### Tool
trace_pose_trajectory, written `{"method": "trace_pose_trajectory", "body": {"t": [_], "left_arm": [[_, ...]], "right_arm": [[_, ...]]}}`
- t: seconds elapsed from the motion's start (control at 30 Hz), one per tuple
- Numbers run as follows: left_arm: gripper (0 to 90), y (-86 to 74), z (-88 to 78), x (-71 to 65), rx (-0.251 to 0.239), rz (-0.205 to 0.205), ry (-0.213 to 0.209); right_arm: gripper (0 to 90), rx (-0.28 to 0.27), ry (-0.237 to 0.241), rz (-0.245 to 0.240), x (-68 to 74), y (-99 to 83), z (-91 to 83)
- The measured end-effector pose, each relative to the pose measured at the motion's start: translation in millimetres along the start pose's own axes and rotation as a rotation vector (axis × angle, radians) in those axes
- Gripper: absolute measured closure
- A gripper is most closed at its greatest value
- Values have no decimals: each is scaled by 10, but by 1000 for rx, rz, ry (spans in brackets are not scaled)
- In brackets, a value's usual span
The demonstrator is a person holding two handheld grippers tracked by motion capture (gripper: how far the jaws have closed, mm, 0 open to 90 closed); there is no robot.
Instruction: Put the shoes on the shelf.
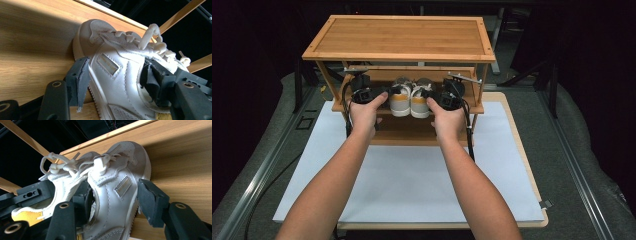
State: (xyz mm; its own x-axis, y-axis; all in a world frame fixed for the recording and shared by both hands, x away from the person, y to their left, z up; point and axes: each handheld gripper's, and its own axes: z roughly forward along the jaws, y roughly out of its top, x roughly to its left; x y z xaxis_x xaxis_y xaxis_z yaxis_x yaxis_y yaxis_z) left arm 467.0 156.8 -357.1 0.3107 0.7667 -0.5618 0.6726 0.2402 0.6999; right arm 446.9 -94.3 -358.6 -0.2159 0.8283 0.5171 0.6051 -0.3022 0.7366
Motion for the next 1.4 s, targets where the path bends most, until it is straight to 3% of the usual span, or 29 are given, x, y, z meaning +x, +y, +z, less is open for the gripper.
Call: {"method": "trace_pose_trajectory", "body": {"t": [0.1,0.23,0.67,0.83,0.93,0.97,1.03,1.17,1.4], "left_arm": [[412,7,-17,2,-15,-6,-7],[412,29,-37,12,-9,-3,-11],[406,60,-202,-3,-37,18,-62],[479,106,-400,75,-70,17,-90],[531,112,-461,88,-76,33,-82],[554,109,-502,106,-69,54,-73],[596,87,-527,124,-65,57,-81],[702,16,-530,184,-73,58,-92],[867,-84,-408,291,-28,74,-84]], "right_arm": [[463,-4,4,-4,1,3,-15],[472,-33,47,7,7,31,-71],[486,-34,66,-9,10,33,-147],[518,-57,79,-22,-27,64,-260],[536,-63,77,-47,-28,67,-309],[564,-62,64,-90,-30,59,-347],[608,-60,53,-119,-39,51,-377],[716,-53,68,-125,-82,29,-401],[833,-31,73,-128,-162,-19,-357]]}}
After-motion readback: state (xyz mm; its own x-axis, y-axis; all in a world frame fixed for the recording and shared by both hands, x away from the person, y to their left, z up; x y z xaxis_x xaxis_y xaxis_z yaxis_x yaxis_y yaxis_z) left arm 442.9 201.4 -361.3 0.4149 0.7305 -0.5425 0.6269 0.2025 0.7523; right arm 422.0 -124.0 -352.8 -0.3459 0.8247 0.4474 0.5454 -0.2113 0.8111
